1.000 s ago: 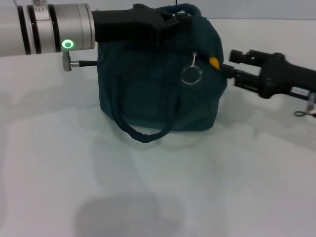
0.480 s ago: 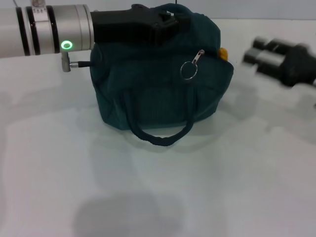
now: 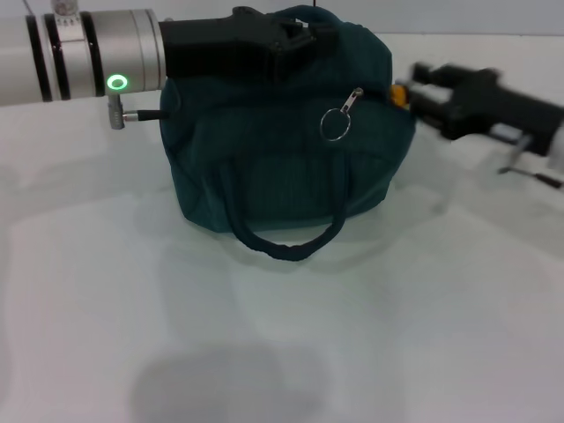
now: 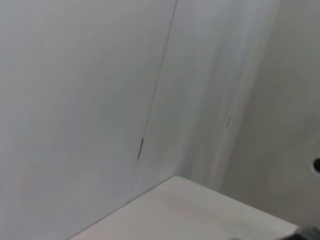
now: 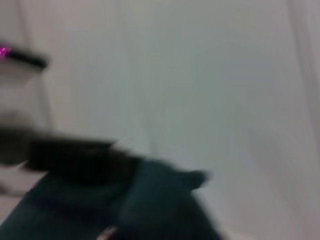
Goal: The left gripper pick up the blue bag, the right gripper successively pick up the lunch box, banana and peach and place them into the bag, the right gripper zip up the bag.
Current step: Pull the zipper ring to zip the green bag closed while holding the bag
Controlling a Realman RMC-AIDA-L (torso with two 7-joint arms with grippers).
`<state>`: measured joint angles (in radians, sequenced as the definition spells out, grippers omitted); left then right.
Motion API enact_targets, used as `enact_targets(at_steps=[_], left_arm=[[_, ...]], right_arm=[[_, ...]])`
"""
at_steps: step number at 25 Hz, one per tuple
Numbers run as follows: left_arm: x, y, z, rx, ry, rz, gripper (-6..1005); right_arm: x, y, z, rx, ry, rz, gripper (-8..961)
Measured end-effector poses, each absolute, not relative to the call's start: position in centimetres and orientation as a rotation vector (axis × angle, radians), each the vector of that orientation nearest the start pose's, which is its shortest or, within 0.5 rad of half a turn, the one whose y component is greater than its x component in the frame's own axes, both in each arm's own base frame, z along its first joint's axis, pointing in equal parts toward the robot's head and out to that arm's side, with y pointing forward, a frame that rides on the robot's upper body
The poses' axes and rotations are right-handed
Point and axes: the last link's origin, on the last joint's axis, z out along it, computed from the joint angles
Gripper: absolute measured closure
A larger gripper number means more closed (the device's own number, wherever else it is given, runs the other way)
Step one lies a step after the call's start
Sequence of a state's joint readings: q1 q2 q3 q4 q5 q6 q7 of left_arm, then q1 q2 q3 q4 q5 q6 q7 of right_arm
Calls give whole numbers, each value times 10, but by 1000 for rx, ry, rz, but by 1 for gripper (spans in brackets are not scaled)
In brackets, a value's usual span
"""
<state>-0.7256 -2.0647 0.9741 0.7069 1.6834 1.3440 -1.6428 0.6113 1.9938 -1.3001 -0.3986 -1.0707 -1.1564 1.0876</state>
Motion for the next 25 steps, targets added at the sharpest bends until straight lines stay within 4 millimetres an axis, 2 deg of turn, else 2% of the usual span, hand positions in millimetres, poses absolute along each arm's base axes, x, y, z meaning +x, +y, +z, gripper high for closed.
enact_targets(at_steps=[2,3,5,7,11,15,20,25], left_arm=[[-153,401,-3,-2697,-601,-881,955],[-153,401,-3,-2696,-601,-881,955],[-154,401,-3,-2696,-602,-881,955],[-155,400,-3,-2694,-608,-879,956],[-159,399,-2,-2686,-620,-880,956],[-159,399,-2,-2684,-622,-881,957],[-159,399,-2,-2684,-622,-881,958],[-157,398,-5,-2688,-622,-889,959]], right_arm=[[217,384,-30,-2504,452,867,520],[212,376,-37,-2587,408,867,520],[208,369,-35,-2638,375,896,521],[213,365,-23,-2624,379,937,522],[236,366,10,-2449,456,1008,523],[250,364,23,-2385,484,1009,524],[252,367,18,-2360,503,985,525],[236,383,-8,-2364,511,919,527]])
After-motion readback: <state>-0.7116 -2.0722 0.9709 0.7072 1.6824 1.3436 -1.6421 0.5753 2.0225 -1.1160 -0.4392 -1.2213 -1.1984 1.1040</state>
